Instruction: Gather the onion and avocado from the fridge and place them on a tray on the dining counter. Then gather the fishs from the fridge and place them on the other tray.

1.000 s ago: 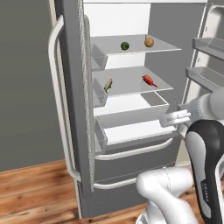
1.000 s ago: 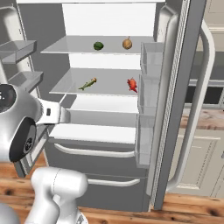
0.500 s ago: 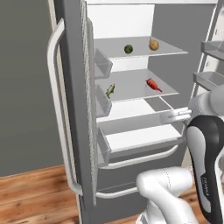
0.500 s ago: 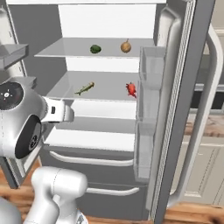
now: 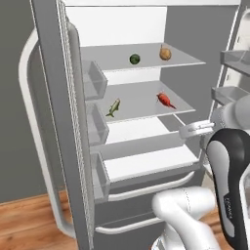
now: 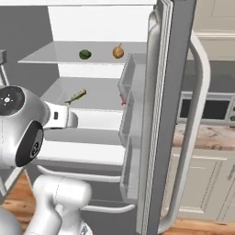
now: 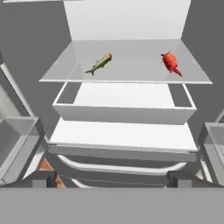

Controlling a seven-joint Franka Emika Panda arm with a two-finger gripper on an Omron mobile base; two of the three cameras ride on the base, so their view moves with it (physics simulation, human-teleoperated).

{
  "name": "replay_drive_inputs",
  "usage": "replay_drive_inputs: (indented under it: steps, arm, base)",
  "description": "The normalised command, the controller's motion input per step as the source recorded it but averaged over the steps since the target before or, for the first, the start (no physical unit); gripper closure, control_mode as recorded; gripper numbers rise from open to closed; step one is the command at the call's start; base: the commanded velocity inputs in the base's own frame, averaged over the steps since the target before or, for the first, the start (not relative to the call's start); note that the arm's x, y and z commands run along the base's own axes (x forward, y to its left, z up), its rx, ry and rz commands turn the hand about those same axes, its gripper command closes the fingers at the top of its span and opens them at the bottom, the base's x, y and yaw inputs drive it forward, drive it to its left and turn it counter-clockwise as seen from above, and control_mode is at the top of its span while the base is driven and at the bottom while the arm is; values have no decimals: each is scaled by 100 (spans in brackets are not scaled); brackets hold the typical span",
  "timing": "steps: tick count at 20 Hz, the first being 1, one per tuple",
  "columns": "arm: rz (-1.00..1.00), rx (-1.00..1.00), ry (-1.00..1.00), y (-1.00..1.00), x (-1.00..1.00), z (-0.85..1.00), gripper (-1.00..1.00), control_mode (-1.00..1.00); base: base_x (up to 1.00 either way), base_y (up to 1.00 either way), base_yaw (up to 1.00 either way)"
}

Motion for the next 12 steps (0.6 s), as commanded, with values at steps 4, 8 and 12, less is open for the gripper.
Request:
replay_drive_inputs:
  steps: [4, 8, 12]
  arm:
    - [0, 0, 0, 0, 0, 0, -100, 100]
    - [0, 0, 0, 0, 0, 0, -100, 100]
    - [0, 0, 0, 0, 0, 0, -100, 100]
  base:
    - [54, -7, 0]
    - [56, 0, 0]
    - [62, 0, 0]
